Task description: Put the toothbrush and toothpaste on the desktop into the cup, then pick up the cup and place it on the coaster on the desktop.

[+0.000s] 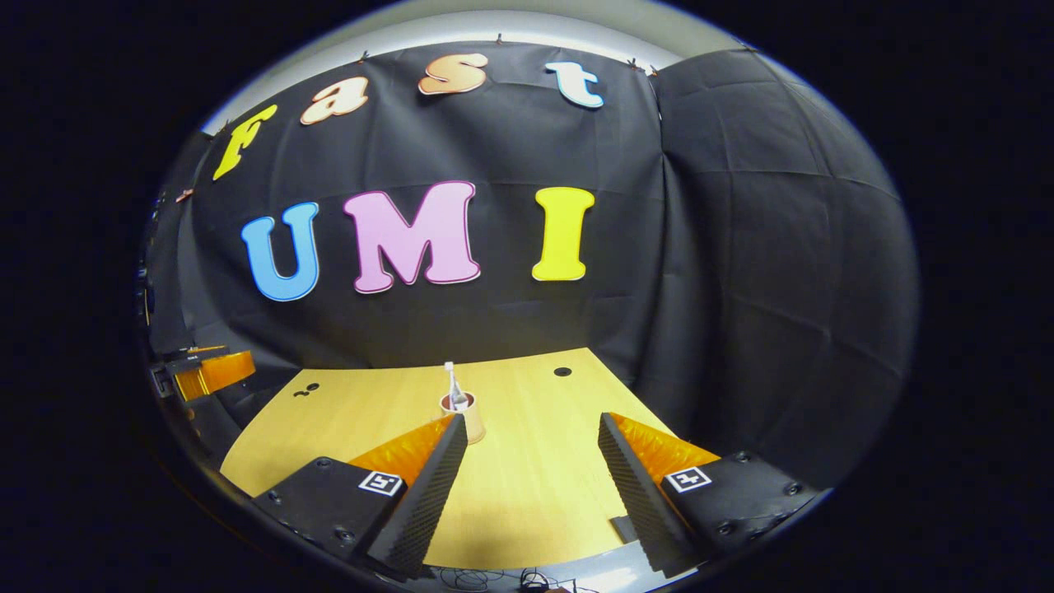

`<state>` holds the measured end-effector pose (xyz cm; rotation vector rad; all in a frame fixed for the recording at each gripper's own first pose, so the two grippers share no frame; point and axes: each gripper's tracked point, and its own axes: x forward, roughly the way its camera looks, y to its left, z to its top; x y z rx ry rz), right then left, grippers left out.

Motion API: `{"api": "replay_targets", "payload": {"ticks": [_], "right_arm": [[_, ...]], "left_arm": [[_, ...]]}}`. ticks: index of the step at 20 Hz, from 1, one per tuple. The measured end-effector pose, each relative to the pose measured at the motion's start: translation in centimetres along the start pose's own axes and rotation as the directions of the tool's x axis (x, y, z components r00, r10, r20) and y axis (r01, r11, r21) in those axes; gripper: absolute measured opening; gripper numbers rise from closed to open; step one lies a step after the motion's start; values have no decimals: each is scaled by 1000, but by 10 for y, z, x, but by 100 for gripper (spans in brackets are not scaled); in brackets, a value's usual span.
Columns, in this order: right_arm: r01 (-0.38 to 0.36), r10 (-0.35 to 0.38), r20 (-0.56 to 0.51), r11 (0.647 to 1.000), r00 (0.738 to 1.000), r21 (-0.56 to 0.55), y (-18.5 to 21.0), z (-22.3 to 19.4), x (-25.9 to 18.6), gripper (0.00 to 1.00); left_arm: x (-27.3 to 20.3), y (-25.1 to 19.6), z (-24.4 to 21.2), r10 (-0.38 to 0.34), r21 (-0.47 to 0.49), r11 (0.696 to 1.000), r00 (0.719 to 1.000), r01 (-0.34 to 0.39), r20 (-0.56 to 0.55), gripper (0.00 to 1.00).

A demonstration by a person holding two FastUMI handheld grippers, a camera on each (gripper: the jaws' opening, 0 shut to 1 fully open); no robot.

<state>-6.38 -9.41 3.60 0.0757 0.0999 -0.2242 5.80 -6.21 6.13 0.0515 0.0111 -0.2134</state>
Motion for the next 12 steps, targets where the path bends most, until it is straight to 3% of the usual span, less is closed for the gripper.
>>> {"api": "replay_targets", "payload": {"ticks": [5, 12], "right_arm": [[14, -14, 44, 1000, 999, -2, 20, 0, -37, 99], [-1, 1, 50, 1000, 999, -9, 35, -21, -61, 99]], "left_arm": [[-38, -13, -3, 8, -19, 1000, 997, -6, 80, 98], [-75, -21, -19, 30, -18, 999, 995, -29, 95, 98]]}}
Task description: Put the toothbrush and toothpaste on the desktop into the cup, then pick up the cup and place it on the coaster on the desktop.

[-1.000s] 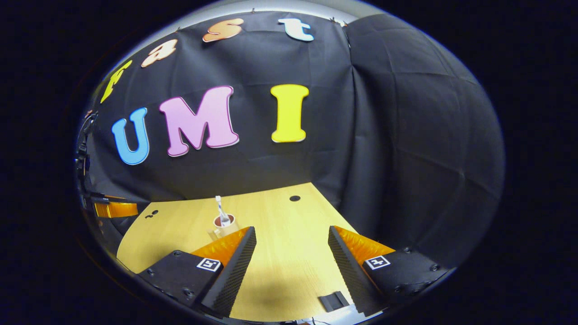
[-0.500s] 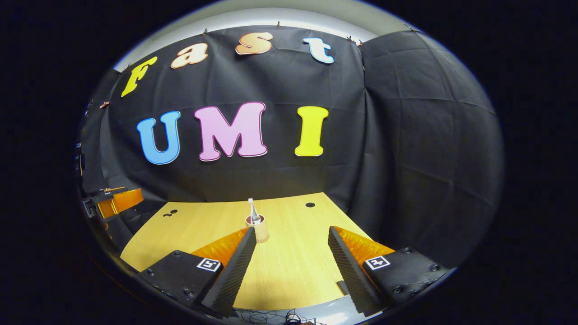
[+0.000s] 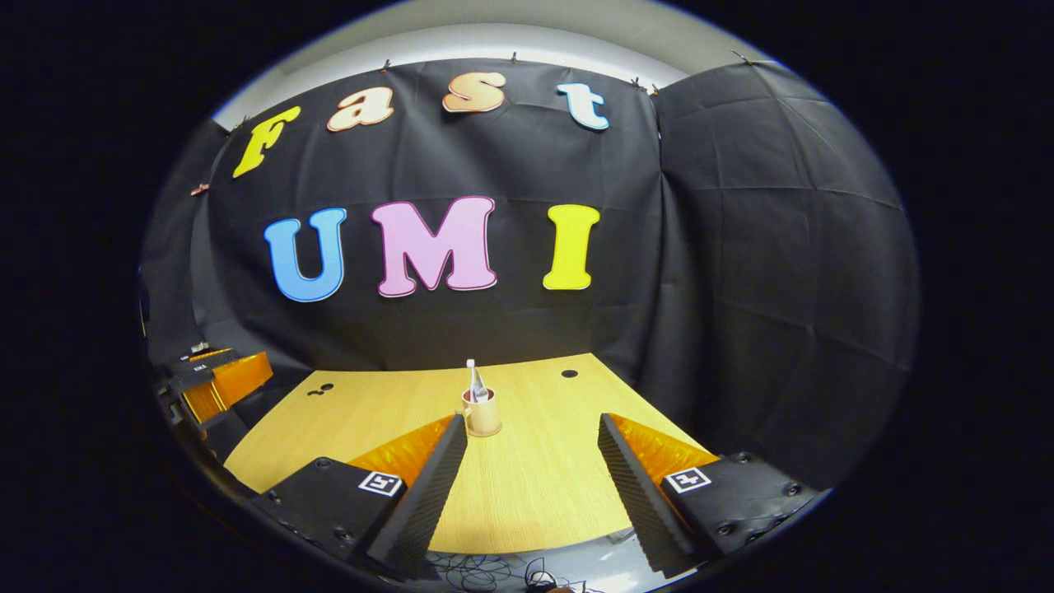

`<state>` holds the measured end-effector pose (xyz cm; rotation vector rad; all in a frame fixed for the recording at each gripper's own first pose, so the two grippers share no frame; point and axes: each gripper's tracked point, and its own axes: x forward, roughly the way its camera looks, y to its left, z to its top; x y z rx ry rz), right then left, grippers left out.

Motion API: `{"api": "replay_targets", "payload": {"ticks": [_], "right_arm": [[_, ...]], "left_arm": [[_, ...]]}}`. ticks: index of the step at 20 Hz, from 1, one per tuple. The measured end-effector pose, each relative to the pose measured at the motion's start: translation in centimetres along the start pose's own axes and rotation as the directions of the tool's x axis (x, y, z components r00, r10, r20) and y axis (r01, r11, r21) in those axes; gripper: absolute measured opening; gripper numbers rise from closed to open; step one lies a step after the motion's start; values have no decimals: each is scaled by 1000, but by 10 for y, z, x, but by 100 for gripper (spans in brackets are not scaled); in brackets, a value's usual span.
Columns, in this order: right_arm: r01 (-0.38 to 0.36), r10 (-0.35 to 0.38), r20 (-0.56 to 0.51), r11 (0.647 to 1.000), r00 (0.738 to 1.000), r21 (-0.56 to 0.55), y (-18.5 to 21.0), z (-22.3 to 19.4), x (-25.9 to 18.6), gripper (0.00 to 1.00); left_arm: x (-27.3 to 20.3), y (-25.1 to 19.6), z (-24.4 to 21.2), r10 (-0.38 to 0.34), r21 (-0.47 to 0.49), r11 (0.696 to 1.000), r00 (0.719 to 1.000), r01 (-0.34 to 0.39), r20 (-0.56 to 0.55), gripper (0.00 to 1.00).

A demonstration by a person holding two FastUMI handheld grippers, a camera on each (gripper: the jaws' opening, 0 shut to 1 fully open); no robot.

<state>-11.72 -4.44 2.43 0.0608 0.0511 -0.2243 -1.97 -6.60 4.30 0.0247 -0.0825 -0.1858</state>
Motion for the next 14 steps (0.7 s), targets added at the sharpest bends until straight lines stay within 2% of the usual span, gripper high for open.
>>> {"api": "replay_targets", "payload": {"ticks": [7, 14], "right_arm": [[-92, 92, -13, 996, 996, 8, 29, -11, 1, 99], [-130, 130, 10, 991, 991, 0, 42, -4, 3, 98]], "left_arm": [[-24, 3, -6, 55, -7, 998, 998, -55, 6, 98], [-34, 12, -3, 77, 14, 997, 997, -77, 16, 98]]}}
